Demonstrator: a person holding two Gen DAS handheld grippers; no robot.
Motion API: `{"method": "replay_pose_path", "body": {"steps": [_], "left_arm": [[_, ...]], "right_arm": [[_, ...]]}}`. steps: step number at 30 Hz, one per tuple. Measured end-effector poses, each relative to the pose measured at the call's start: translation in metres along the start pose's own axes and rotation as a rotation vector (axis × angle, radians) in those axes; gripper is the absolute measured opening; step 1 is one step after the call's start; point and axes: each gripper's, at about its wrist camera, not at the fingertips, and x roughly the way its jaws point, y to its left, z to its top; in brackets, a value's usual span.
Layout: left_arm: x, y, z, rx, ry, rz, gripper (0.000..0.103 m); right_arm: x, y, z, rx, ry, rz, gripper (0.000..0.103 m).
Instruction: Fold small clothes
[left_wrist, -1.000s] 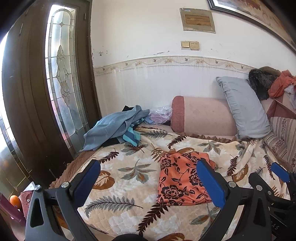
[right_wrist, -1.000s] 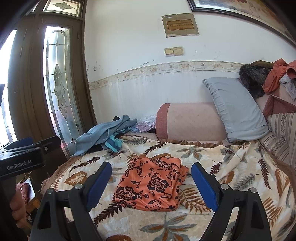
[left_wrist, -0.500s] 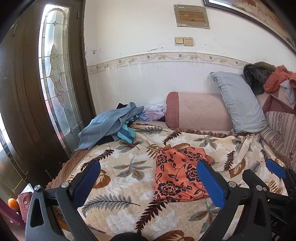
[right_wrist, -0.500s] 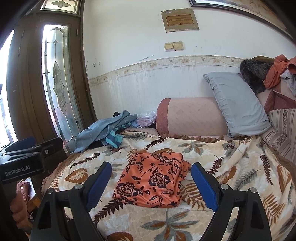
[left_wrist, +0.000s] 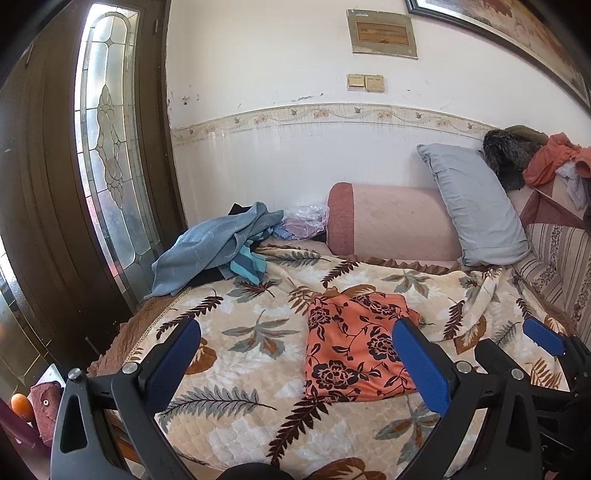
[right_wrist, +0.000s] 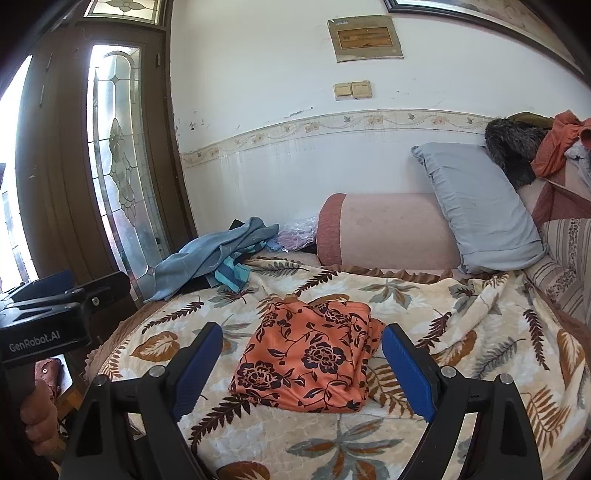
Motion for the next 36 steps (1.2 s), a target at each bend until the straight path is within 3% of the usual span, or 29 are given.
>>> {"method": "replay_pose_path", "body": {"steps": [36], "left_arm": [[0.015, -0.003, 0.002, 0.013, 0.002, -0.099, 0.103]], "right_arm": [[0.02, 0.01, 0.003, -0.038, 0.025, -0.001, 0.09]]}}
